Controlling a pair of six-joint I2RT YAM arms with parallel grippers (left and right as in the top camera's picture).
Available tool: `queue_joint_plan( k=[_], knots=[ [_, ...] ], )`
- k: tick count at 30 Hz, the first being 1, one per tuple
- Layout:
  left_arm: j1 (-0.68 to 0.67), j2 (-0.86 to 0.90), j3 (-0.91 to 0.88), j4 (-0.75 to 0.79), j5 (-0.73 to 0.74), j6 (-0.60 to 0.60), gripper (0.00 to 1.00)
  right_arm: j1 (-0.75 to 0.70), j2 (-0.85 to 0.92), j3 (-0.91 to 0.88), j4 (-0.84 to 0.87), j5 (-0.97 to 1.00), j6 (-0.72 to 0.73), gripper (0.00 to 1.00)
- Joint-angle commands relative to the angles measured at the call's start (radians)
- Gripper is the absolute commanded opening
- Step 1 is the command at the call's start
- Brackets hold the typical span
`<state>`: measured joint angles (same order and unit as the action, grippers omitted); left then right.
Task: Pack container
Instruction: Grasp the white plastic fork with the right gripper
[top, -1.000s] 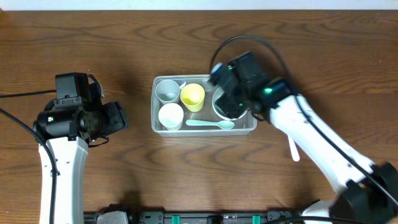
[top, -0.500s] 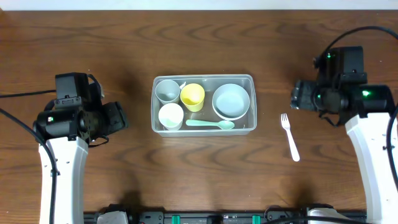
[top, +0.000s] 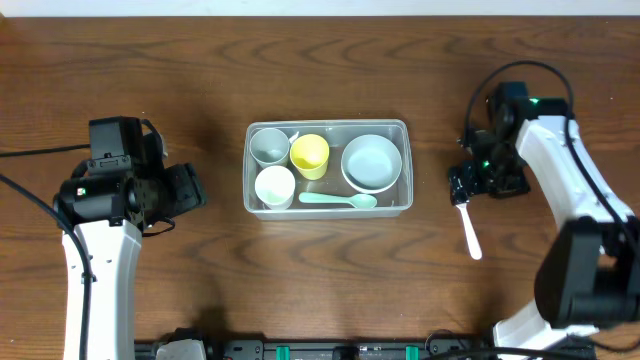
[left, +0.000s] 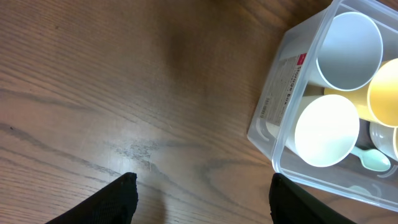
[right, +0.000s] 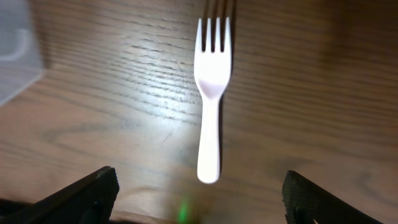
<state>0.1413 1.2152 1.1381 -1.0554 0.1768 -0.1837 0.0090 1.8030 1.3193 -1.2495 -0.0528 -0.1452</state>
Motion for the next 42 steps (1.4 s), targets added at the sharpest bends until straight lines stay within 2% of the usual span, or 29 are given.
queue_joint_plan(
  k=[1,10,33,37,42],
  knots=[
    [0.004,-0.008,-0.007,-0.005,-0.005,-0.001,0.68,0.017,0.085,0.006,0.002,-0.002,-0.036,0.84],
    [0.004,-0.008,-0.007,-0.005,-0.013,-0.001,0.68,0.037,0.219,0.006,0.045,0.004,-0.034,0.81],
    [0.004,-0.008,-0.007,-0.005,-0.012,-0.002,0.68,0.038,0.226,-0.090,0.165,0.048,-0.028,0.80],
    [0.004,-0.008,-0.007,-0.005,-0.012,-0.002,0.68,0.038,0.226,-0.090,0.174,0.048,-0.008,0.71],
    [0.004,-0.008,-0.007,-0.005,-0.012,-0.002,0.68,0.038,0.226,-0.090,0.178,0.048,0.000,0.50]
  ],
)
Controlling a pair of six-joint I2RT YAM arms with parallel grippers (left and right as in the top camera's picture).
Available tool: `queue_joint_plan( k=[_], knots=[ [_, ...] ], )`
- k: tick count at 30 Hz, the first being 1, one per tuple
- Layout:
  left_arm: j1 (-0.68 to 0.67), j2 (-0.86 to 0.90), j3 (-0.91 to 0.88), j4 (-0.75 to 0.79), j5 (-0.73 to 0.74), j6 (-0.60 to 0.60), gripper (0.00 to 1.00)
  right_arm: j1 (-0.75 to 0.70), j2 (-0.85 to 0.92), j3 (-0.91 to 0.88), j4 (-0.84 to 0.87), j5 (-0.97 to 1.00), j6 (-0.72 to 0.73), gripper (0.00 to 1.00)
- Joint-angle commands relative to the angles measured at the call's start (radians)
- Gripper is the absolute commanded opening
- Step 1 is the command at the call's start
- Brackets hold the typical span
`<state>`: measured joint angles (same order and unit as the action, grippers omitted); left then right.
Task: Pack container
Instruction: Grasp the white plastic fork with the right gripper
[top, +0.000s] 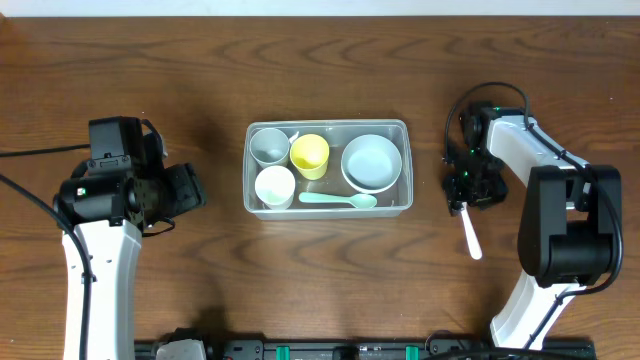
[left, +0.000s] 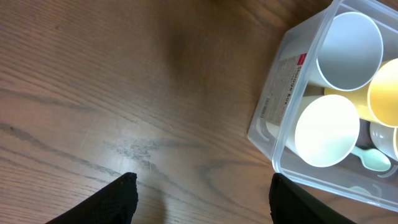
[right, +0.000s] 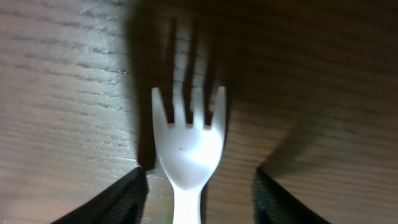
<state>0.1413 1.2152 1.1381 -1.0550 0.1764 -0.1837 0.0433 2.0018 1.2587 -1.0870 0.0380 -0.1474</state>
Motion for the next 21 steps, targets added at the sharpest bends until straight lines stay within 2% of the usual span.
queue_joint_plan(
  k=[1,9,13,15,21],
  knots=[
    [0.004,-0.008,-0.007,-0.005,-0.012,-0.002,0.68,0.004,0.027,-0.029,0.016,-0.043,0.002,0.49],
    [0.004,-0.008,-0.006,-0.006,-0.012,-0.002,0.68,0.004,0.027,-0.029,0.021,-0.043,0.005,0.31],
    [0.004,-0.008,-0.006,-0.005,-0.012,-0.002,0.68,0.004,0.027,-0.029,0.023,-0.043,0.005,0.27],
    [0.004,-0.008,-0.007,-0.005,-0.012,-0.002,0.68,0.004,0.027,-0.029,0.025,-0.043,0.005,0.20],
    [0.004,-0.008,-0.006,-0.005,-0.012,-0.002,0.68,0.004,0.027,-0.029,0.026,-0.043,0.005,0.11]
  ],
)
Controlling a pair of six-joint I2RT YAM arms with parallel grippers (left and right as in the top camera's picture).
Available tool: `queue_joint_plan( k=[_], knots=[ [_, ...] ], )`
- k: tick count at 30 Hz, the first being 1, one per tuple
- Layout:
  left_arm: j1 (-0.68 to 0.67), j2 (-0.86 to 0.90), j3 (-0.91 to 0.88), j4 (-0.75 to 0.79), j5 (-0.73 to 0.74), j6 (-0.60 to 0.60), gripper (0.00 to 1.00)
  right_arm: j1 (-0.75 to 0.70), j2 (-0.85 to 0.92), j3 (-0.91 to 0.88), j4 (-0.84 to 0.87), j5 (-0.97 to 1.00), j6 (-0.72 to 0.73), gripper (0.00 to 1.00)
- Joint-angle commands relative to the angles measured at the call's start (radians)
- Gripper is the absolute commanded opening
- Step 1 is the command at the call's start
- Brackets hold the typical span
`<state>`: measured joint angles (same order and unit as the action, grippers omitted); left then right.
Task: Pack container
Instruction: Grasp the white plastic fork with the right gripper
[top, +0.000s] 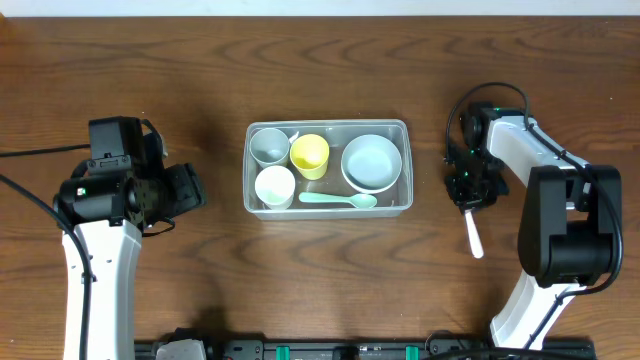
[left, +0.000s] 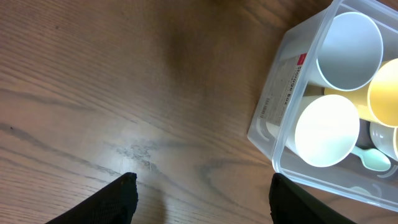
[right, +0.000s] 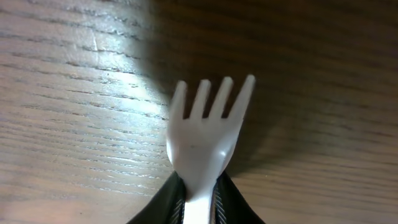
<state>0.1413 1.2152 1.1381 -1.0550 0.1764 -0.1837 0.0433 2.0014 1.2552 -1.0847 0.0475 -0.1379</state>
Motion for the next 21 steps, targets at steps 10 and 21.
queue_joint_plan(
  k=[10,21],
  knots=[
    [0.004,-0.008,-0.007,-0.005,-0.012,-0.002,0.68,0.004,0.028,-0.026,0.031,-0.052,-0.004,0.02],
    [0.004,-0.008,-0.007,-0.006,-0.012,-0.002,0.68,0.004,-0.054,0.064,0.031,-0.096,0.101,0.01]
  ],
)
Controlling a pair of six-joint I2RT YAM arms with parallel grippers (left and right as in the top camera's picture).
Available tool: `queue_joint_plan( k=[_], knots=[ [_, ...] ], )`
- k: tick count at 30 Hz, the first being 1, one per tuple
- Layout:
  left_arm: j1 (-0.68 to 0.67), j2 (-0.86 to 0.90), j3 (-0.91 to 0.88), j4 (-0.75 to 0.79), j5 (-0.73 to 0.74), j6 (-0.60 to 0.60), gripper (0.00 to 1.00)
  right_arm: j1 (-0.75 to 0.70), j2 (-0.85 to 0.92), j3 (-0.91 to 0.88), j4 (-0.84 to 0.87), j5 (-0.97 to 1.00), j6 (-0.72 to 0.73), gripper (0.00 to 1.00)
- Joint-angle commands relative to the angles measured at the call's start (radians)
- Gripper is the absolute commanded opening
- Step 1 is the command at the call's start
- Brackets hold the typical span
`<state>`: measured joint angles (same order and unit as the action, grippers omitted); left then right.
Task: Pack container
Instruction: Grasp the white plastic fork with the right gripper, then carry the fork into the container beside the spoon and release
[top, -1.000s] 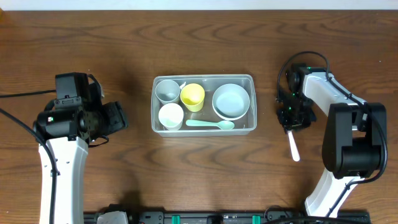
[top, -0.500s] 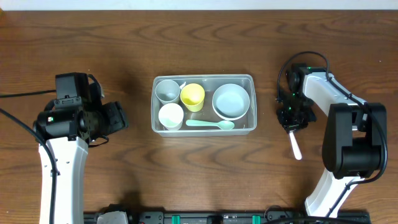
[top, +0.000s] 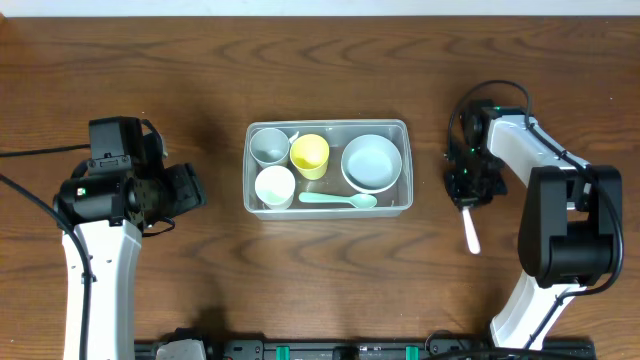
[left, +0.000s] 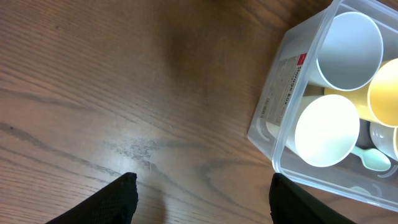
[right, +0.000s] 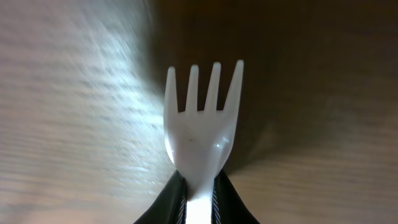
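Note:
A clear plastic container (top: 404, 130) sits mid-table holding a grey cup (top: 268, 146), a yellow cup (top: 310, 154), a white cup (top: 274, 186), a white bowl (top: 372, 162) and a mint spoon (top: 337, 200). To its right my right gripper (top: 468, 190) is shut on the neck of a white plastic fork (right: 202, 134), whose handle (top: 470, 232) trails toward the front edge. The table behind the fork looks blurred in the right wrist view. My left gripper (left: 202, 199) stands open over bare wood left of the container (left: 280, 106), with nothing between its fingers.
Dark wooden table (top: 320, 290) all around. Black cables run off the left edge by the left arm (top: 100, 260). The right arm (top: 560, 200) bends along the right side.
My right gripper stays shut on the fork. The fork's tines now point straight ahead rather than tilted, and the handle sits slightly higher in the overhead view. The left arm has not moved.
First my right gripper was open above the fork lying on the table. Then its fingers stood on either side of the fork's head. Then it was shut on the fork's neck, and it still holds it now. The left gripper stayed open and still throughout.

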<state>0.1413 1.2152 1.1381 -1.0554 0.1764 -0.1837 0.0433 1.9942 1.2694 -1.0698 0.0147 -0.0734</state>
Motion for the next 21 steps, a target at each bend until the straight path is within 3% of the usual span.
queue_joint_plan(
  k=[1,6,12,21],
  knots=[
    [0.004,-0.008,-0.007,-0.006,-0.012,-0.002,0.68,0.004,-0.070,0.068,0.021,-0.079,0.036,0.01],
    [0.004,-0.008,-0.006,-0.005,-0.012,-0.002,0.68,0.037,-0.244,0.190,0.055,-0.126,-0.018,0.01],
    [0.004,-0.008,-0.006,-0.005,-0.011,-0.002,0.68,0.211,-0.402,0.280,0.076,-0.124,-0.290,0.01],
    [0.004,-0.008,-0.007,-0.005,-0.011,-0.002,0.69,0.538,-0.373,0.280,0.112,-0.123,-0.400,0.01]
  ],
)
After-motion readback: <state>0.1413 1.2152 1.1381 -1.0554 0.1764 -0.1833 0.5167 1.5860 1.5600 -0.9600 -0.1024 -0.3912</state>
